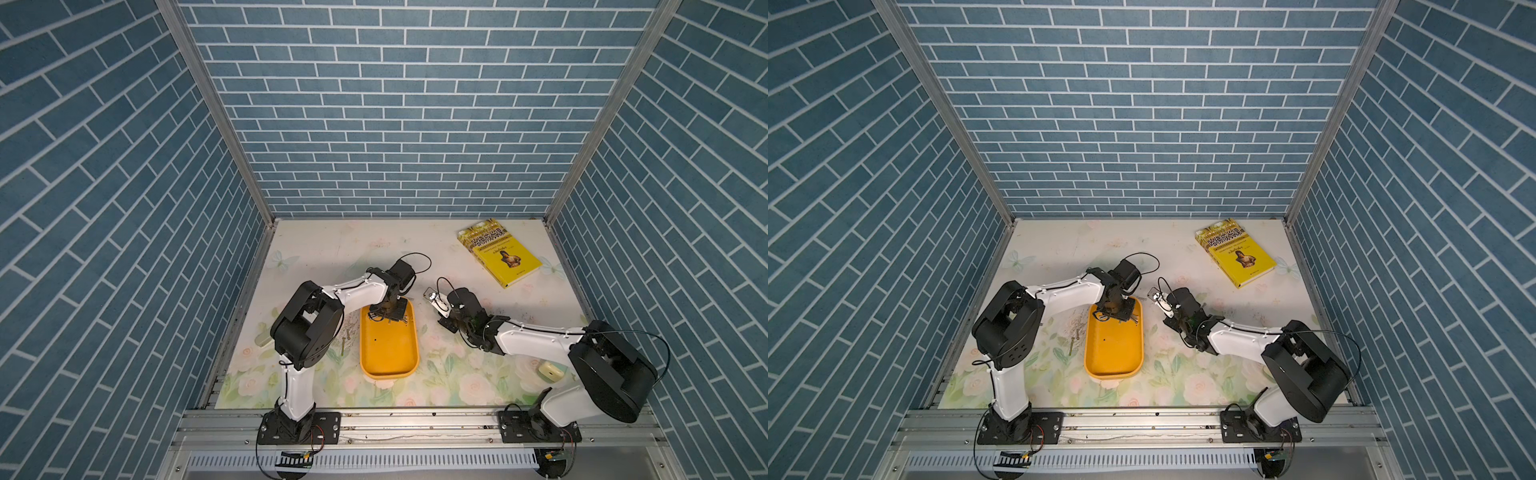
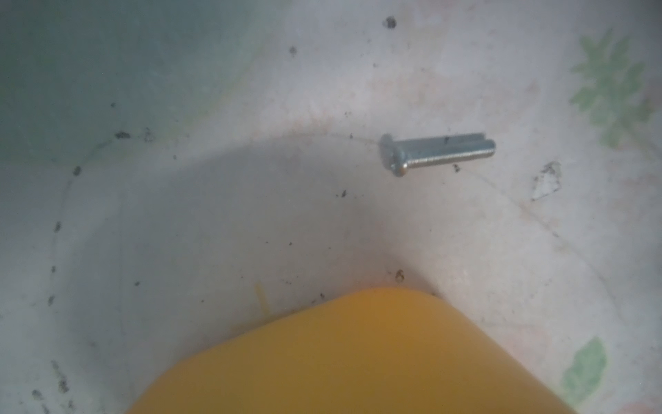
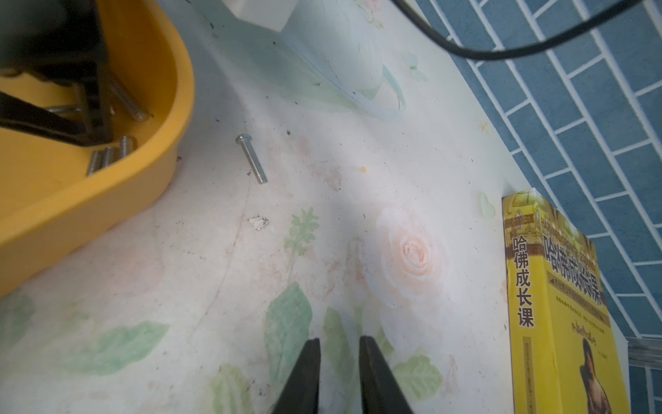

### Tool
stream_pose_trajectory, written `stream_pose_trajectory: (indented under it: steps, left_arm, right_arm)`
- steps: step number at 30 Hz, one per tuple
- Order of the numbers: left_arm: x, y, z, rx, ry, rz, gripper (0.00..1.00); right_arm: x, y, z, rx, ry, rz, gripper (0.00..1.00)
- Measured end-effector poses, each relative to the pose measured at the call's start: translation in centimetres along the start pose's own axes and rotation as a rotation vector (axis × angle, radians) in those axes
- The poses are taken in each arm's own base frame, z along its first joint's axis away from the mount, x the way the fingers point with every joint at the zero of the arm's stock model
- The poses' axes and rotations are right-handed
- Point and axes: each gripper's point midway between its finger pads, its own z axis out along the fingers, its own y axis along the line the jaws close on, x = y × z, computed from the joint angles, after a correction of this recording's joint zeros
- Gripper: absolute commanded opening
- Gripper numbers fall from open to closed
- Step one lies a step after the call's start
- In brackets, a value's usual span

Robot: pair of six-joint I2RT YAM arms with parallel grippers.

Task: Take out the screws from the storage box
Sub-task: Pick up the screw from the storage box.

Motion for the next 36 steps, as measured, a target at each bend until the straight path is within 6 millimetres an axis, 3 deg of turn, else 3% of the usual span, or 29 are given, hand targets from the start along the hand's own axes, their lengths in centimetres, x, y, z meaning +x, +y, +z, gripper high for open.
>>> stream_pose_trajectory:
  steps: [3, 6, 12, 16, 20, 28, 31, 34, 36]
  left_arm:
    - [0.3, 0.0, 0.0, -0.008, 0.001, 0.001, 0.36]
    - [0.6, 0.0, 0.0, -0.009, 0.003, 0.001, 0.25]
    - [0.7, -0.3, 0.0, -0.006, 0.003, 0.003, 0.16]
    - [0.7, -0.5, 0.1, 0.007, -0.002, 0.006, 0.01]
    - [0.6, -0.6, 0.1, 0.011, -0.011, 0.003, 0.00]
    - [0.4, -0.6, -0.4, 0.019, -0.040, 0.002, 0.00]
    - [-0.2, -0.8, -1.5, 0.039, -0.086, 0.002, 0.00]
    - [-2.0, -1.1, -4.2, 0.066, -0.187, -0.006, 0.00]
    - [-3.3, -1.4, -6.2, 0.087, -0.262, -0.011, 0.00]
  right_arm:
    - [-0.1, 0.1, 0.2, -0.006, 0.001, -0.001, 0.23]
    - [-0.1, 0.2, 0.3, -0.010, 0.003, -0.002, 0.23]
    - [0.1, 0.4, 0.3, -0.019, 0.006, -0.004, 0.23]
    - [-0.1, 0.3, 0.3, -0.016, 0.001, -0.003, 0.20]
    - [-0.2, 0.1, -0.3, -0.001, -0.032, 0.006, 0.22]
    - [-1.6, -1.5, -3.5, 0.062, -0.177, 0.043, 0.24]
    - [-2.5, -1.8, -4.5, 0.068, -0.240, 0.055, 0.27]
    - [-3.0, -2.0, -5.3, 0.075, -0.291, 0.060, 0.28]
    - [-3.3, -2.2, -5.7, 0.084, -0.315, 0.065, 0.37]
